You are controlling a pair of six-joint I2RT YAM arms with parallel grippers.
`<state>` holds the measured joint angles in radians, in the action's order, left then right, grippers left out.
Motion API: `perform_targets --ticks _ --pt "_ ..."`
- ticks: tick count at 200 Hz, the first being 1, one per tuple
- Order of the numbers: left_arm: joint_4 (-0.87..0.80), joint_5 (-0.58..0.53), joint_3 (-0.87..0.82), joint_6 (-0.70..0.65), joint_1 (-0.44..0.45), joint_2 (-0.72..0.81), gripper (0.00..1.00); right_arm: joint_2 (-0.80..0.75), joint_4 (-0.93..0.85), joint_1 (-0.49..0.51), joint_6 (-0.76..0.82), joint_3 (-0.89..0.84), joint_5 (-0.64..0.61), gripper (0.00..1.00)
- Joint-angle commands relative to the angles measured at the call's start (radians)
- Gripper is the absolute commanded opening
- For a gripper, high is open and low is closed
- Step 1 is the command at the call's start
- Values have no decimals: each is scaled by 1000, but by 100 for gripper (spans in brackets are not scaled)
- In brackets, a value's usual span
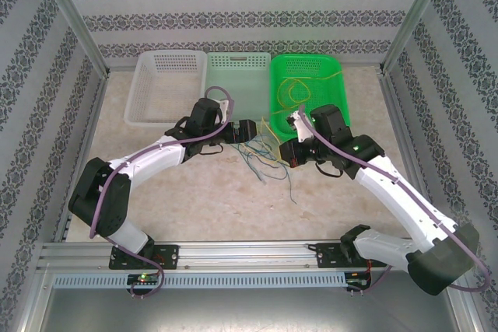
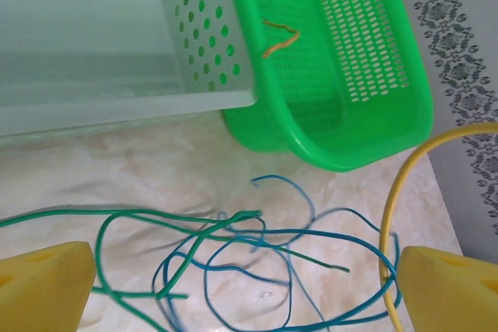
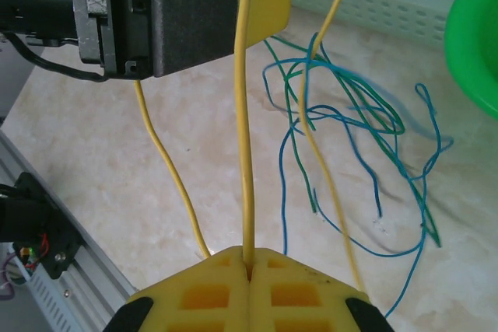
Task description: Untangle the cables
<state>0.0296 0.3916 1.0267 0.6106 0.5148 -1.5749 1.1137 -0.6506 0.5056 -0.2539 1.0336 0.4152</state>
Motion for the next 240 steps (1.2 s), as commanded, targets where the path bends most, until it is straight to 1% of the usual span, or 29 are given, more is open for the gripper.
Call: perform_targets --ticks 1,27,53,70,87,96,120,139,170,201,214,240 --pt "84 47 -4 -5 -9 32 100 5 32 -5 17 4 60 0" --pt "161 121 -9 -12 -10 28 100 4 60 -7 8 -8 59 0" --pt "205 171 -3 -24 -1 9 97 9 105 -9 -10 -11 102 0" --pt "211 188 9 -39 5 -2 93 20 112 -9 -10 -5 134 0" --pt "213 200 22 -60 13 -10 82 37 106 -9 -9 4 170 0" --pt "211 201 28 -69 14 -14 77 50 100 -9 -7 11 186 0" --pt "217 210 31 -111 18 -13 75 75 79 -19 -7 23 217 0" --pt "176 191 27 -166 19 1 76 84 60 -49 -12 29 248 0" --pt "104 149 13 -267 19 37 82 77 62 -103 -31 23 319 0" --pt "51 126 20 -338 19 46 86 82 53 -114 -33 29 382 0" --pt "34 113 24 -362 19 50 89 92 43 -117 -32 34 419 0" --pt "37 109 20 -432 20 65 93 121 16 -123 -24 43 476 0"
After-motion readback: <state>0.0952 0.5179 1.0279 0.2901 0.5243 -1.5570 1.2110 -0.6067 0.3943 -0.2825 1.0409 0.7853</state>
